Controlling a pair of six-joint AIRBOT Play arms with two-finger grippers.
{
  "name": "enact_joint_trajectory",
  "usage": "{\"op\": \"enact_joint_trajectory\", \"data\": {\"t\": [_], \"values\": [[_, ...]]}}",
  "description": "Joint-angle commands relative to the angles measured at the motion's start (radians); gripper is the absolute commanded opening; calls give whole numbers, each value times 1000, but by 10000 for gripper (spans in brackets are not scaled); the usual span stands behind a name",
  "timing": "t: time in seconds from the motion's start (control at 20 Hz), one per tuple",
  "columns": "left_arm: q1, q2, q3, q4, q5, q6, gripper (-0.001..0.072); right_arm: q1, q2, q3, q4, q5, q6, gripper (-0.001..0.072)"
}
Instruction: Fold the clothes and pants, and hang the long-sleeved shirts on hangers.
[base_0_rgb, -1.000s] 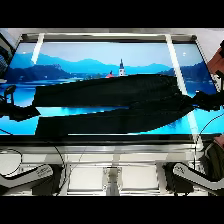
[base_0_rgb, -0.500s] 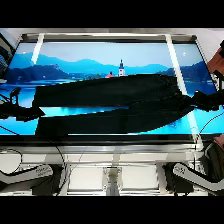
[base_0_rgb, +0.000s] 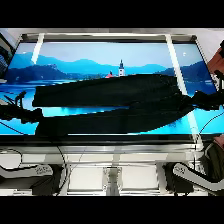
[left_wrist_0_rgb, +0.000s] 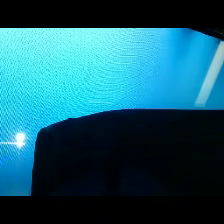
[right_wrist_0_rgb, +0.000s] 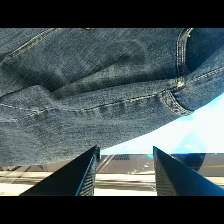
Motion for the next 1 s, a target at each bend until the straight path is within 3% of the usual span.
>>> {"op": "enact_joint_trajectory", "data": {"t": [0.0, 0.2, 0.4, 0.5, 0.6, 0.95], "values": [[5, -11, 0, 0, 3, 1, 26, 1, 0, 0, -71, -13, -14, 385], [68, 138, 2, 0, 42, 5, 25, 0, -12, 0, -255, -60, -75, 390], [177, 349, 2, 1, 61, 63, 25, 0, -91, 0, -209, -112, -199, 392], [216, 438, 2, 1, 58, 98, 25, 0, -144, 0, -209, -114, -268, 459], [237, 515, 2, 1, 54, 118, 24, 0, -193, 0, -195, -117, -321, 458], [239, 560, 2, -16, -3, 96, 25, 1, -317, 0, -47, -148, -460, 457]]}}
